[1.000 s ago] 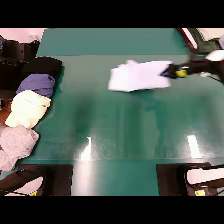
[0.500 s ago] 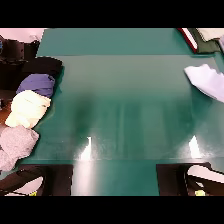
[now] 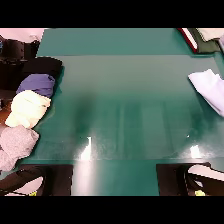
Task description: Fold the shirts.
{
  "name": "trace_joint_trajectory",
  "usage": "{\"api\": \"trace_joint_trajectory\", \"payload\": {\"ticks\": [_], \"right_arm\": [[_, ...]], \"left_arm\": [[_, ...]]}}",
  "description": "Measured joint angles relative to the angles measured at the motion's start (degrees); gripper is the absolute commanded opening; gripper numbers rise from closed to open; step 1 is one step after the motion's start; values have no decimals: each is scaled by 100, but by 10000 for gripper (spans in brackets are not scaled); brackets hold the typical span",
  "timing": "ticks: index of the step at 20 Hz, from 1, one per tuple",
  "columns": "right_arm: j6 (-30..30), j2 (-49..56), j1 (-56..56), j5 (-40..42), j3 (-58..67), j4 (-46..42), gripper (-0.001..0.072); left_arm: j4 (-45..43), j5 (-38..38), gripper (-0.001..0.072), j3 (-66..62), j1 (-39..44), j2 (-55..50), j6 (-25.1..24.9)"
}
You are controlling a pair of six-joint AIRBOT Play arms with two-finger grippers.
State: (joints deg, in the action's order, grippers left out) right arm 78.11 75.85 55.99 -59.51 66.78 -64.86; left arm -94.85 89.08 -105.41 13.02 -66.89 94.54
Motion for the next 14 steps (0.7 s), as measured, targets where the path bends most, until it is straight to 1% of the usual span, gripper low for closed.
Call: {"api": "trace_joint_trajectory", "payload": {"ticks": [3,6,7,8,9,11,12,14], "right_arm": [[284,0,184,-575,393,-417,576],[522,-7,352,-1117,737,-411,572],[553,-35,372,-1261,815,-310,492],[584,-74,367,-1368,868,-181,338],[625,-131,304,-1447,907,-35,232],[647,-289,66,-1556,957,267,41],[664,-369,-101,-1587,970,348,13],[675,-575,-549,-1637,992,503,13]], "left_arm": [[0,2,28,0,0,0,0],[0,-2,28,0,0,0,0],[0,-15,28,0,0,0,0],[0,-37,28,0,0,0,0],[0,-42,28,0,0,0,0],[0,-83,28,0,0,0,0],[0,-101,28,0,0,0,0],[0,-190,28,0,0,0,0]]}}
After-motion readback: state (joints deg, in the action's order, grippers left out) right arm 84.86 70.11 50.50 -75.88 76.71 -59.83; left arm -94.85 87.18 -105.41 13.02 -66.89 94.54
